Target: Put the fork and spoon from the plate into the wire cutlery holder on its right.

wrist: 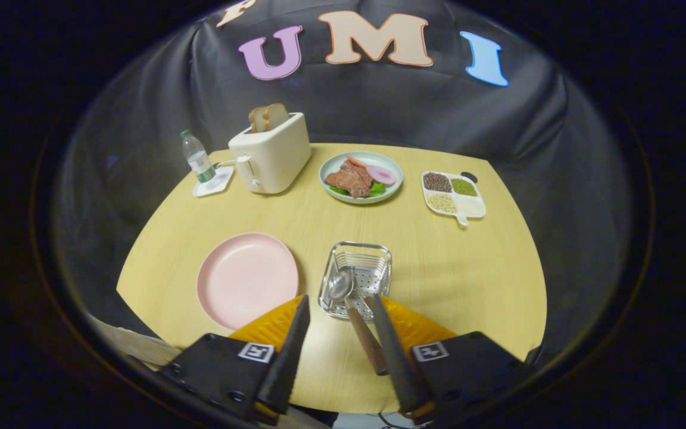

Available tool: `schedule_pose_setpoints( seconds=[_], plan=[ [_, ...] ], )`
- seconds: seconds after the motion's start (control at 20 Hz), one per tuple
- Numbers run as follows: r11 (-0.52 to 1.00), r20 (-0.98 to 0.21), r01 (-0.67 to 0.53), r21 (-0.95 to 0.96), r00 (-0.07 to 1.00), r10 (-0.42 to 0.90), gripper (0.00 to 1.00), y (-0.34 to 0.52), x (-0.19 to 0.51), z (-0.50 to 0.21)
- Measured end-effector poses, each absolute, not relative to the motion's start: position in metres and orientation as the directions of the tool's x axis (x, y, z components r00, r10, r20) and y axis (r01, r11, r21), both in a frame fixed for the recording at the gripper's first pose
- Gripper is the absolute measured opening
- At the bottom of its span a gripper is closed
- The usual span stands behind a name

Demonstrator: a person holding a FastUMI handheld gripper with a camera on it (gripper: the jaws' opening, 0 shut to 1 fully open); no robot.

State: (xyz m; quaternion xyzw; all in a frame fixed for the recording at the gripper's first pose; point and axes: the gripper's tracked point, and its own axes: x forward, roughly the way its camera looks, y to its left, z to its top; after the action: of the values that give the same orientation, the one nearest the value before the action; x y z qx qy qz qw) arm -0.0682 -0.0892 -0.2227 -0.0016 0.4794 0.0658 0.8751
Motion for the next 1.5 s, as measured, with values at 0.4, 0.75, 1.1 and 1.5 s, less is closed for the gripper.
schedule_pose_setpoints(
  seconds=[0.4,0.75,1.1,1.5],
  plan=[
    [0.991,-0.668,-0.114,0.066,0.733,0.129,0.99,-0.069,-0.046,-0.164],
    [0.997,-0.426,-0.07,0.027,0.901,0.074,0.99,-0.038,-0.029,-0.09],
    [0.998,-0.288,-0.02,0.062,0.957,0.037,0.99,-0.007,-0.023,-0.054],
    [0.998,-0.205,-0.022,0.058,0.978,0.033,0.98,0.015,-0.016,-0.039]
  ],
)
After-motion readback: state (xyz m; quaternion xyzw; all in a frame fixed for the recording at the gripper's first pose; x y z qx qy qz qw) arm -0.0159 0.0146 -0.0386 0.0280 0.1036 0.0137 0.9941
